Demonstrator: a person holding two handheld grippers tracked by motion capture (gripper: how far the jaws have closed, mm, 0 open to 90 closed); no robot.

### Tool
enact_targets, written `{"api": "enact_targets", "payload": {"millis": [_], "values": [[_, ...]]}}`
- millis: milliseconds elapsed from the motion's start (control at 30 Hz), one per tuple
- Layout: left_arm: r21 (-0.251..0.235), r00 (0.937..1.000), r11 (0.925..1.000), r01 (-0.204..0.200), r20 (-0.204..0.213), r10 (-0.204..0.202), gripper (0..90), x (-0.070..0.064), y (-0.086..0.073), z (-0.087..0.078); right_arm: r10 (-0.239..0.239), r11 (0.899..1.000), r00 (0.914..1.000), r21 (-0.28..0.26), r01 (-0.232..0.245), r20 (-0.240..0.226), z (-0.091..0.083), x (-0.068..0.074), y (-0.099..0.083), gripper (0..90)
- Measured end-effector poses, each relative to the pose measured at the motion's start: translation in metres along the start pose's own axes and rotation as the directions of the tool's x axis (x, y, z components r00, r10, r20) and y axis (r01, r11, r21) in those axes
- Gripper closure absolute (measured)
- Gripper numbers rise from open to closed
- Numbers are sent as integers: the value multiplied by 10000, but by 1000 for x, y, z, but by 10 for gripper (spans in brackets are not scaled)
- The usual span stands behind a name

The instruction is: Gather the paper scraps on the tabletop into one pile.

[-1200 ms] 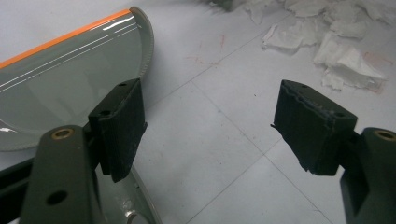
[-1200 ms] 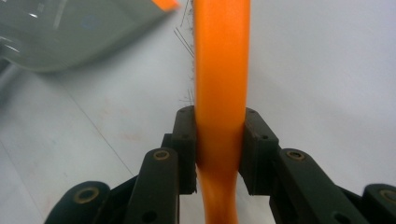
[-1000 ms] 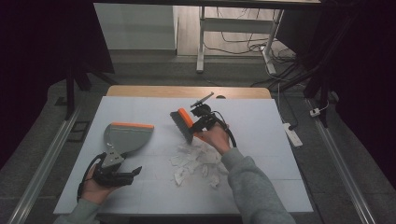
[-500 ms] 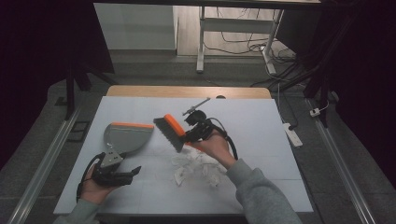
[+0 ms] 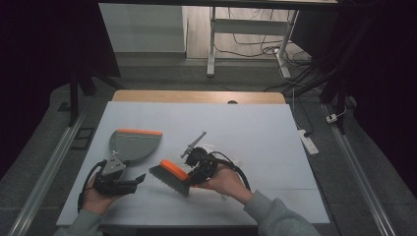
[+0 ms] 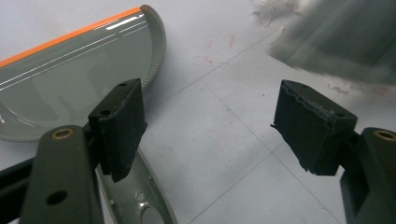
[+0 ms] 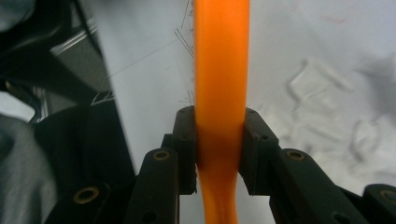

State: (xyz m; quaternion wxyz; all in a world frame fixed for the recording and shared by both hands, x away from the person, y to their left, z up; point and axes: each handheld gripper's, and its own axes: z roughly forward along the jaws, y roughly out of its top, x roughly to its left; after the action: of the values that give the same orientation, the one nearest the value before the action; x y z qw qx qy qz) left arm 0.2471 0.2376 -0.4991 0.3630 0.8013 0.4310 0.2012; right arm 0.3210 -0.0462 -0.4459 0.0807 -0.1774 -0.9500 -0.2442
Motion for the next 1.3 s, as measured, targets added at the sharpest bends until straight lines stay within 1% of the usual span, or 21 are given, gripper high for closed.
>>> {"api": "enact_targets", "payload": {"millis": [33, 67, 100, 167, 200, 233, 267, 333, 400, 467, 533, 600, 633, 700, 733, 833, 900, 967, 1100, 1200, 1300], "values": [[-8, 10000, 10000, 23, 17, -23, 258, 0, 0, 0, -72, 10000, 9999, 57, 73, -85, 1, 2, -2, 702], [-4, 10000, 10000, 30, 14, -30, 258, 0, 0, 0, -63, 9996, 9997, 258, 70, -247, 3, 5, -4, 702], [4, 10000, 10000, 24, -4, -24, 258, 0, 0, 0, -213, 9988, 9995, 436, 223, -240, 7, 7, -6, 702], [-1, 10000, 10000, 12, 11, -12, 258, 0, 0, 0, -426, 9954, 9990, 861, 416, 94, 15, 9, -8, 702], [9, 10000, 10000, 14, 16, -14, 258, -1, 0, 0, -478, 9957, 9983, 813, 449, 340, 16, 7, -9, 702], [23, 10000, 10000, 21, 19, -21, 258, -1, 0, 1, -265, 9964, 9989, 817, 232, 394, 15, 3, -8, 702], [32, 10000, 10000, 11, 24, -11, 258, -1, 0, 1, -241, 9959, 9986, 883, 197, 479, 15, -2, -7, 702], [32, 10000, 10000, -5, 26, 5, 258, -1, 0, 1, -204, 9948, 9952, 1014, 107, 953, 14, -11, -7, 702], [41, 10000, 10000, 6, 34, -6, 258, -1, 0, 1, 199, 9954, 9949, 916, -290, 984, 11, -25, -7, 702], [58, 10000, 10000, 18, 40, -18, 258, 0, -1, 2, 311, 9952, 9869, 863, -452, 1582, 6, -35, -6, 702], [60, 10000, 10000, 31, 46, -31, 258, 0, -1, 2, 589, 9952, 9801, 663, -726, 1896, 0, -45, -7, 702], [88, 10000, 10000, -3, 42, 3, 258, -1, -1, 3, 650, 9952, 9701, 555, -801, 2340, -4, -54, -9, 702], [92, 10000, 10000, -9, 47, 8, 258, -1, -1, 3, 809, 9944, 9692, 479, -946, 2328, -6, -57, -10, 702], [104, 10000, 9999, -15, 61, 15, 258, -1, -1, 3, 873, 9953, 9712, 216, -944, 2217, -10, -60, -12, 702], [107, 10000, 9999, -10, 60, 10, 258, -1, -1, 3, 740, 9969, 9715, 84, -779, 2253, -13, -59, -13, 702], [133, 10000, 9999, 7, 51, -8, 258, -1, -1, 4, 710, 9959, 9788, -696, -585, 1921, -33, -53, -16, 702], [140, 10000, 9999, -5, 68, 4, 258, -1, -1, 4, 548, 9937, 9763, -1073, -328, 2094, -50, -48, -19, 702], [153, 10000, 9999, -27, 64, 26, 258, -1, -1, 4, 557, 9918, 9746, -1246, -289, 2169, -67, -45, -23, 702], [139, 10000, 9999, -42, 72, 41, 258, -2, 0, 4, 604, 9911, 9669, -1303, -285, 2480, -94, -43, -35, 702], [148, 10000, 9999, -59, 74, 58, 258, -3, 0, 4, 684, 9919, 9630, -1209, -377, 2606, -105, -45, -48, 702], [139, 10000, 9999, -32, 74, 31, 258, -3, 0, 4, 524, 9964, 9694, -780, -345, 2400, -106, -45, -63, 702]]}}
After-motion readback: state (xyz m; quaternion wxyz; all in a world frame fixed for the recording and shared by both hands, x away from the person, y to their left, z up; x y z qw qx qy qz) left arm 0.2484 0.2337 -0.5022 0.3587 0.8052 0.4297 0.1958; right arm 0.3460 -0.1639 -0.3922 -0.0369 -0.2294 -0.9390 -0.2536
